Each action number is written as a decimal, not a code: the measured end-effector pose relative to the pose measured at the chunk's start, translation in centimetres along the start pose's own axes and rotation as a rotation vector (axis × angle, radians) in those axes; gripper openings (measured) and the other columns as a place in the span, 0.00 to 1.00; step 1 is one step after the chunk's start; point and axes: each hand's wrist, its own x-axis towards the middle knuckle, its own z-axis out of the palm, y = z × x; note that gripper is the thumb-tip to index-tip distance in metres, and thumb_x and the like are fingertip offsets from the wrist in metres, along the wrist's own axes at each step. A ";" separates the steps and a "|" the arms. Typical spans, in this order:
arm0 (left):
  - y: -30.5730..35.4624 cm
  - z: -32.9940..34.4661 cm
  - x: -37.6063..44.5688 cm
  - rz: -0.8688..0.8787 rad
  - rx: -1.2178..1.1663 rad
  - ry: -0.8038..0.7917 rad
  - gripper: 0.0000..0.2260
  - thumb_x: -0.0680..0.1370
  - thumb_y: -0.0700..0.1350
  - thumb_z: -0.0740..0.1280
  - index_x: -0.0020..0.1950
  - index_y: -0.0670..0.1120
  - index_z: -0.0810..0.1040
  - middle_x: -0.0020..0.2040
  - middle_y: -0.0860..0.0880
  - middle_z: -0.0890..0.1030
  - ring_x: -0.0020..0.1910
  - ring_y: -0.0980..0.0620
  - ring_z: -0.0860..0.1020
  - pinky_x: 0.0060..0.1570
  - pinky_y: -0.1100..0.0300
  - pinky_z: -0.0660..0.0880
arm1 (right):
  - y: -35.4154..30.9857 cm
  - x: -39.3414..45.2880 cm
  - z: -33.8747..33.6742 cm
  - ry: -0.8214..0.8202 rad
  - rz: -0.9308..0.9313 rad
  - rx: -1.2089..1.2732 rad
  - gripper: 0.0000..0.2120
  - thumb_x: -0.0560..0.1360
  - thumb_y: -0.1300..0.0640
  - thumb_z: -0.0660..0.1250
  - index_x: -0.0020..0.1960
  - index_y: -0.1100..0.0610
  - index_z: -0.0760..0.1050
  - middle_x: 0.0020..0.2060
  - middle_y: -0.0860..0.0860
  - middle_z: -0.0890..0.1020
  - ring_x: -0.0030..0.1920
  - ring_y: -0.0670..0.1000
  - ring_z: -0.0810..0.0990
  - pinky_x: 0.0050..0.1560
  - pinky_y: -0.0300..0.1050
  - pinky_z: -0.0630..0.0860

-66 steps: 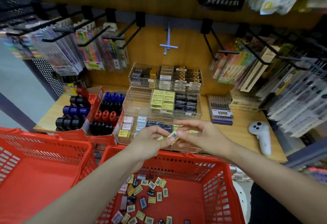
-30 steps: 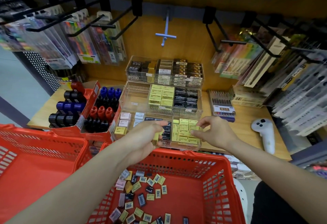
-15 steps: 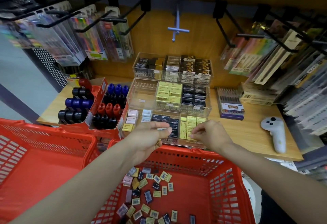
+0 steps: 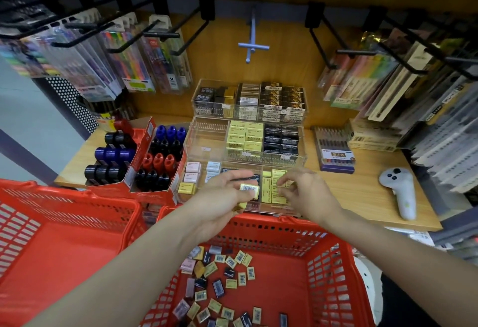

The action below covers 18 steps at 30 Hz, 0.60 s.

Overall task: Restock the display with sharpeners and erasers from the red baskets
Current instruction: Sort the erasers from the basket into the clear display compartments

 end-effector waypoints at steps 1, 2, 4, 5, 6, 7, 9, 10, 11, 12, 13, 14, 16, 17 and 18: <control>0.0 -0.1 0.0 0.012 -0.001 0.001 0.17 0.77 0.32 0.68 0.61 0.49 0.77 0.59 0.48 0.81 0.49 0.53 0.78 0.48 0.58 0.71 | -0.5 0.0 -0.8 -0.030 0.022 0.161 0.04 0.77 0.55 0.70 0.51 0.53 0.81 0.49 0.47 0.81 0.40 0.44 0.83 0.47 0.40 0.81; 0.0 -0.1 0.0 0.026 0.006 0.003 0.17 0.77 0.32 0.68 0.61 0.49 0.77 0.59 0.48 0.81 0.50 0.53 0.78 0.50 0.57 0.71 | -1.2 -0.2 -1.7 -0.079 0.085 0.400 0.05 0.78 0.55 0.69 0.51 0.55 0.81 0.47 0.49 0.84 0.39 0.46 0.85 0.46 0.42 0.82; -0.1 -0.1 -0.1 0.064 0.039 0.002 0.16 0.76 0.32 0.69 0.60 0.48 0.77 0.58 0.47 0.82 0.51 0.52 0.80 0.53 0.58 0.73 | -2.8 -1.1 -3.1 -0.202 0.216 0.884 0.09 0.78 0.55 0.68 0.55 0.58 0.80 0.44 0.56 0.86 0.43 0.53 0.86 0.45 0.44 0.83; -0.2 0.0 -0.2 0.083 0.057 -0.005 0.16 0.76 0.32 0.70 0.60 0.47 0.77 0.57 0.47 0.83 0.52 0.52 0.81 0.53 0.58 0.74 | -3.4 -1.6 -3.4 -0.247 0.255 1.012 0.11 0.77 0.54 0.69 0.56 0.59 0.79 0.44 0.57 0.86 0.45 0.55 0.86 0.44 0.43 0.83; -0.3 0.2 -0.2 0.106 0.074 -0.016 0.16 0.75 0.32 0.70 0.59 0.47 0.77 0.55 0.47 0.84 0.52 0.52 0.82 0.52 0.59 0.76 | -3.9 -2.1 -3.5 -0.285 0.278 1.089 0.12 0.76 0.54 0.70 0.57 0.58 0.79 0.45 0.57 0.86 0.46 0.56 0.86 0.44 0.42 0.83; -0.3 0.5 -0.3 0.134 0.091 -0.029 0.16 0.75 0.32 0.70 0.58 0.47 0.77 0.54 0.47 0.84 0.51 0.53 0.83 0.50 0.60 0.78 | -4.4 -2.6 -3.5 -0.314 0.294 1.144 0.12 0.75 0.55 0.71 0.57 0.58 0.79 0.46 0.58 0.86 0.47 0.57 0.86 0.44 0.41 0.82; -0.4 0.9 -0.5 0.184 0.127 -0.042 0.14 0.75 0.31 0.70 0.56 0.46 0.78 0.51 0.48 0.85 0.45 0.55 0.83 0.45 0.65 0.79 | -4.9 -3.0 -3.5 -0.338 0.330 1.203 0.14 0.73 0.59 0.73 0.57 0.61 0.78 0.46 0.60 0.86 0.49 0.57 0.86 0.46 0.40 0.82; -0.4 1.0 -0.6 0.197 0.140 -0.046 0.14 0.75 0.31 0.70 0.56 0.46 0.78 0.51 0.48 0.85 0.44 0.55 0.83 0.43 0.67 0.78 | -5.0 -3.0 -3.6 -0.348 0.354 1.220 0.15 0.71 0.62 0.74 0.57 0.62 0.78 0.47 0.61 0.86 0.49 0.56 0.86 0.47 0.40 0.82; -0.3 1.1 -0.7 0.205 0.152 -0.055 0.13 0.75 0.31 0.70 0.55 0.46 0.78 0.50 0.50 0.85 0.44 0.55 0.82 0.43 0.68 0.78 | -5.0 -3.0 -3.8 -0.367 0.378 1.247 0.17 0.69 0.63 0.74 0.57 0.63 0.77 0.47 0.61 0.85 0.50 0.56 0.86 0.47 0.40 0.82; -0.3 1.1 -0.7 0.214 0.173 -0.072 0.13 0.75 0.31 0.70 0.55 0.46 0.78 0.50 0.51 0.85 0.45 0.54 0.83 0.43 0.69 0.78 | -5.0 -3.1 -4.0 -0.396 0.399 1.288 0.20 0.67 0.63 0.75 0.57 0.63 0.77 0.47 0.62 0.85 0.50 0.56 0.85 0.47 0.40 0.82; -0.3 1.0 -0.8 0.228 0.212 -0.096 0.13 0.75 0.32 0.70 0.54 0.47 0.79 0.50 0.52 0.85 0.48 0.54 0.83 0.45 0.68 0.78 | -4.8 -3.1 -4.1 -0.430 0.412 1.325 0.22 0.65 0.63 0.75 0.58 0.64 0.77 0.48 0.62 0.85 0.49 0.55 0.85 0.46 0.40 0.82; -0.2 0.9 -0.9 0.247 0.268 -0.126 0.12 0.75 0.32 0.71 0.53 0.48 0.79 0.50 0.53 0.85 0.52 0.55 0.82 0.49 0.67 0.77 | -4.7 -3.3 -4.2 -0.459 0.410 1.341 0.23 0.64 0.63 0.76 0.59 0.63 0.76 0.48 0.61 0.85 0.49 0.54 0.85 0.46 0.39 0.82; -0.1 0.7 -1.1 0.280 0.356 -0.189 0.13 0.74 0.32 0.71 0.52 0.49 0.80 0.51 0.55 0.85 0.55 0.60 0.81 0.51 0.66 0.75 | -4.5 -3.7 -4.0 -0.476 0.372 1.274 0.25 0.64 0.61 0.77 0.59 0.60 0.76 0.47 0.58 0.86 0.46 0.50 0.85 0.47 0.40 0.81; 0.0 0.6 -1.1 0.282 0.360 -0.207 0.14 0.74 0.32 0.72 0.53 0.50 0.80 0.52 0.56 0.85 0.55 0.61 0.80 0.51 0.66 0.76 | -4.4 -3.9 -3.9 -0.453 0.340 1.196 0.25 0.64 0.60 0.78 0.59 0.59 0.76 0.46 0.56 0.86 0.45 0.49 0.85 0.47 0.40 0.81; 0.0 0.5 -1.1 0.271 0.339 -0.202 0.16 0.74 0.32 0.72 0.54 0.51 0.81 0.53 0.56 0.84 0.55 0.60 0.80 0.50 0.66 0.77 | -4.3 -3.9 -3.9 -0.401 0.289 1.078 0.24 0.65 0.59 0.79 0.59 0.57 0.76 0.45 0.53 0.86 0.45 0.49 0.85 0.47 0.41 0.80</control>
